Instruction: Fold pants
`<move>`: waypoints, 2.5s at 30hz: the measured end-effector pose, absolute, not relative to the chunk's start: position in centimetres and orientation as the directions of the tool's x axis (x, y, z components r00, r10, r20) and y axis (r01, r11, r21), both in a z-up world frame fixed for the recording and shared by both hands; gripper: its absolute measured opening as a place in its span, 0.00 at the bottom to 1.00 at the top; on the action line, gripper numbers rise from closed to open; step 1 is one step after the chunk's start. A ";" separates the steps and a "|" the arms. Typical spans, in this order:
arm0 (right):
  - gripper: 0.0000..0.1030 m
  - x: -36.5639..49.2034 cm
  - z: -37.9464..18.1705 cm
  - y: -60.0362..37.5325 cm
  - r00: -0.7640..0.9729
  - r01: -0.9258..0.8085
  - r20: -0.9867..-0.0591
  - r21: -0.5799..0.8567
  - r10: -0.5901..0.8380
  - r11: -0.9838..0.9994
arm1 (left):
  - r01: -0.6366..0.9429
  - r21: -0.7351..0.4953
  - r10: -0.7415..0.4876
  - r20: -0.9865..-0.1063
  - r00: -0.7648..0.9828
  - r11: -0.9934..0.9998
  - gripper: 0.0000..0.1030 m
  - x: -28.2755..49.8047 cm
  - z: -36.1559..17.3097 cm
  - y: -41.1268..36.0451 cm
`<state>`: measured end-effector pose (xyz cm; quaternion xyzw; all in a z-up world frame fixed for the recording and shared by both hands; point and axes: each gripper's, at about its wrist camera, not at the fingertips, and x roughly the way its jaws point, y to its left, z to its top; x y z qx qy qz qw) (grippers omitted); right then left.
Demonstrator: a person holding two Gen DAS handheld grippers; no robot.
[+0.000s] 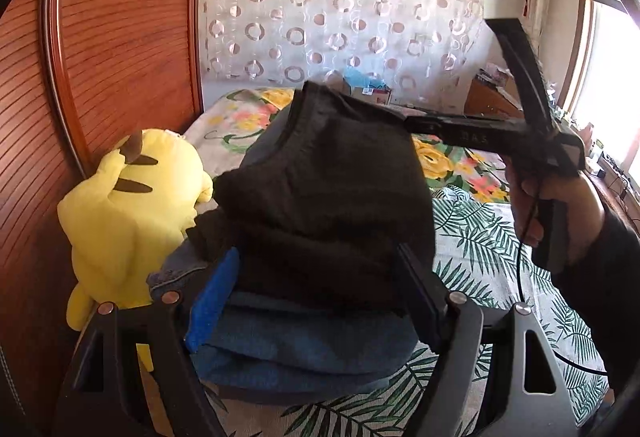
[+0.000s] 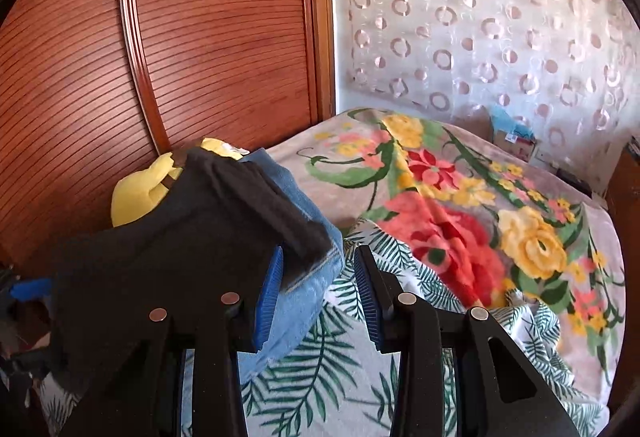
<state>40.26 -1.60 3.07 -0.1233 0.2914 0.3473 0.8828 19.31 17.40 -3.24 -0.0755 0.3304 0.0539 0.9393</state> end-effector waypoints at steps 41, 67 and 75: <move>0.37 16.3 6.1 -15.3 0.700 -0.621 -0.437 0.017 0.565 0.783 | -0.020 -0.039 -0.003 -0.519 0.855 0.999 1.00 11.3 2.2 10.7; 0.66 6.3 5.7 -18.7 0.840 -0.348 -0.437 0.018 0.321 0.937 | 0.089 -0.056 -0.105 -0.530 0.842 0.994 1.00 8.8 0.0 2.9; 0.76 2.9 6.4 -17.9 0.871 -0.299 -0.406 0.010 0.277 0.954 | 0.080 -0.039 -0.089 -0.490 0.867 0.996 1.00 7.2 1.9 1.9</move>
